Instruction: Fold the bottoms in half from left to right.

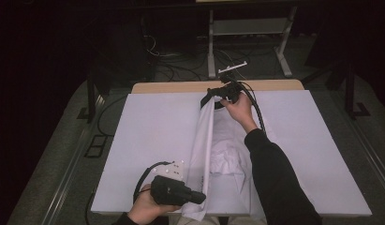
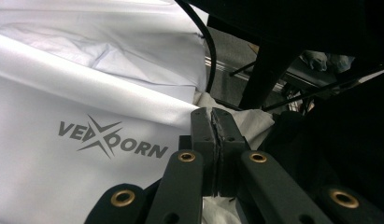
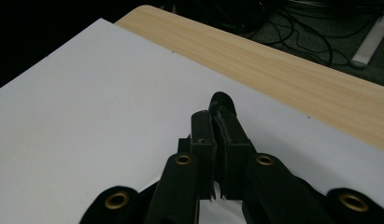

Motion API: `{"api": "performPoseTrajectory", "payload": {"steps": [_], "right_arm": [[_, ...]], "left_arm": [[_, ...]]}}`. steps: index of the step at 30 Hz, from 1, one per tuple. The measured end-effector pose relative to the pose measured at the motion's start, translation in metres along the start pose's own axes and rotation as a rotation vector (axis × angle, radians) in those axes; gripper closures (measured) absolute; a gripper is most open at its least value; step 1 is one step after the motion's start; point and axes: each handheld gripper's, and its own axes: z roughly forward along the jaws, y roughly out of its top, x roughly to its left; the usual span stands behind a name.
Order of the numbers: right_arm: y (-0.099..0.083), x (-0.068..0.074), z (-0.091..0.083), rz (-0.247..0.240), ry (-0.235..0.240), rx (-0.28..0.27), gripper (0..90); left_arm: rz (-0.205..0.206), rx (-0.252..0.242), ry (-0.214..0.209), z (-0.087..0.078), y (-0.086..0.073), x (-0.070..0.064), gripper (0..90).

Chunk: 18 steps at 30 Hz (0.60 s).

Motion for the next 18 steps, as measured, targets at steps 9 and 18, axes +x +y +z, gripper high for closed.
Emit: {"api": "performPoseTrajectory", "payload": {"steps": [9, 18], "right_arm": [[-0.005, -0.008, -0.008, 0.009, -0.008, -0.001, 84.8], [-0.013, -0.018, -0.014, 0.019, -0.018, 0.0, 84.8]], "left_arm": [[-0.005, 0.018, -0.026, 0.012, 0.005, 0.002, 87.5], [0.01, 0.037, -0.04, 0.024, 0.012, 0.002, 87.5]]}}
